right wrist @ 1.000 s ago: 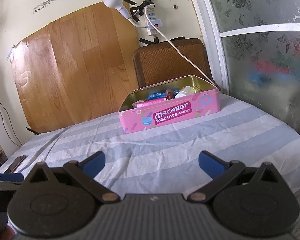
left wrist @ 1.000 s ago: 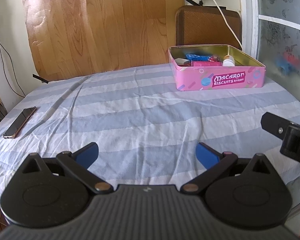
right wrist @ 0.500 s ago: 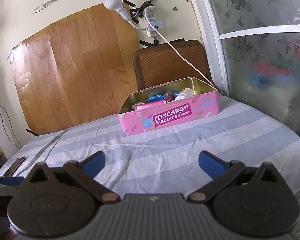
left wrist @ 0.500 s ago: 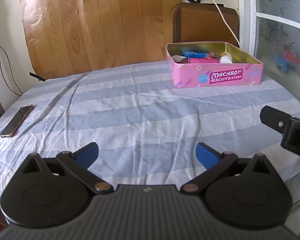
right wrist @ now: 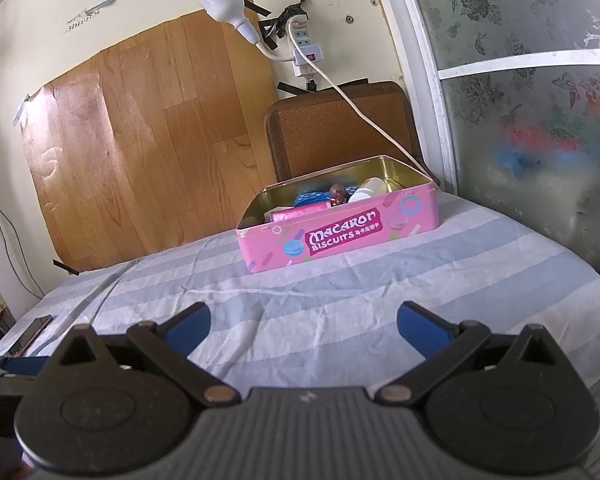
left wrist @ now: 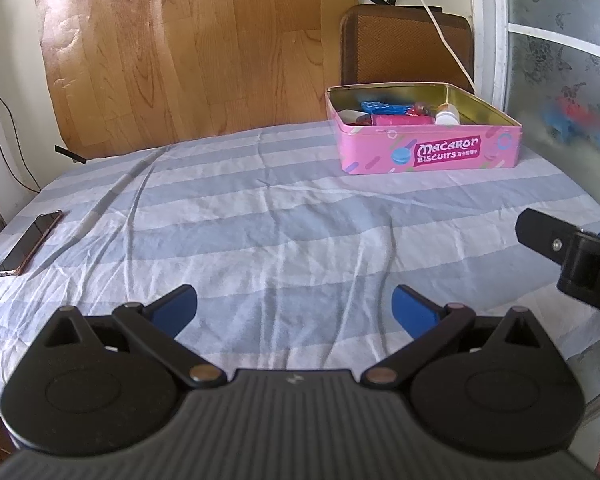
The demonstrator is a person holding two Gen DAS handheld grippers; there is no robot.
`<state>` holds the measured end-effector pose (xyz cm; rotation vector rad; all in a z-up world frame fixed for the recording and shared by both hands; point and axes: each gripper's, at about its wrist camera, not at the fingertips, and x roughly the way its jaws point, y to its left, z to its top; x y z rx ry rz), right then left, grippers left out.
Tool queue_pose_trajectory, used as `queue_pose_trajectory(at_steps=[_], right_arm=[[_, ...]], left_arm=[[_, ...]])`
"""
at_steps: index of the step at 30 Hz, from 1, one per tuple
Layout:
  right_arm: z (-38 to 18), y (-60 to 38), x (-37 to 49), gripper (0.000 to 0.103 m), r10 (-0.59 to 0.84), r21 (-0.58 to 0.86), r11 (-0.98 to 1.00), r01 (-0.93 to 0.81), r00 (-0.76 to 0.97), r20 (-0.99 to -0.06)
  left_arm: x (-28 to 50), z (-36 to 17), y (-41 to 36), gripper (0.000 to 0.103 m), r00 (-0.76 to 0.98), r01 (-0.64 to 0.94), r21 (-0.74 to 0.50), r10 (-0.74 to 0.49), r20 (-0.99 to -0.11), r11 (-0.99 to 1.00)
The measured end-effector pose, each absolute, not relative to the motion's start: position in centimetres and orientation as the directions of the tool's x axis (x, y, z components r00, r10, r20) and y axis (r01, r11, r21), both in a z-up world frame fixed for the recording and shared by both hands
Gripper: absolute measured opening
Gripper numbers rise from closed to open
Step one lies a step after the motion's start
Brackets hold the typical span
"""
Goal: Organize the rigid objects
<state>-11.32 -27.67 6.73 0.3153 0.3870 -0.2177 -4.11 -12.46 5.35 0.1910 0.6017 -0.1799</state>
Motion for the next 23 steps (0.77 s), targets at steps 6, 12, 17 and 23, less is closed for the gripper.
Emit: queue_pose_trajectory(at_steps=[6, 12, 17, 23], right_arm=[[6.69, -27.7, -11.36, 0.103, -0.148, 0.259, 0.928, 0.267, 0.904, -0.401], [6.63, -27.47, -11.43, 0.103, -0.147, 0.258, 0.929, 0.266, 0.903, -0.403], [6.6, -27.37, -11.48, 0.103, -0.148, 0.256, 0.929, 0.267, 0.903, -0.404], [6.56, -27.1, -11.31, 0.103, -0.149, 0.25, 0.932, 0.264, 0.904, -0.401]], left_arm=[[-4.2, 5.24, -12.58, 0.103, 0.806, 0.228, 0.121, -0.117, -0.58, 0.966], [-4.21, 5.23, -12.58, 0.103, 0.803, 0.227, 0.119, -0.117, -0.584, 0.966], [-4.13, 5.27, -12.37, 0.103, 0.804, 0.243, 0.117, -0.133, -0.579, 0.963], [-4.82, 5.61, -12.61, 0.103, 0.825, 0.272, 0.127, -0.163, -0.541, 0.954]])
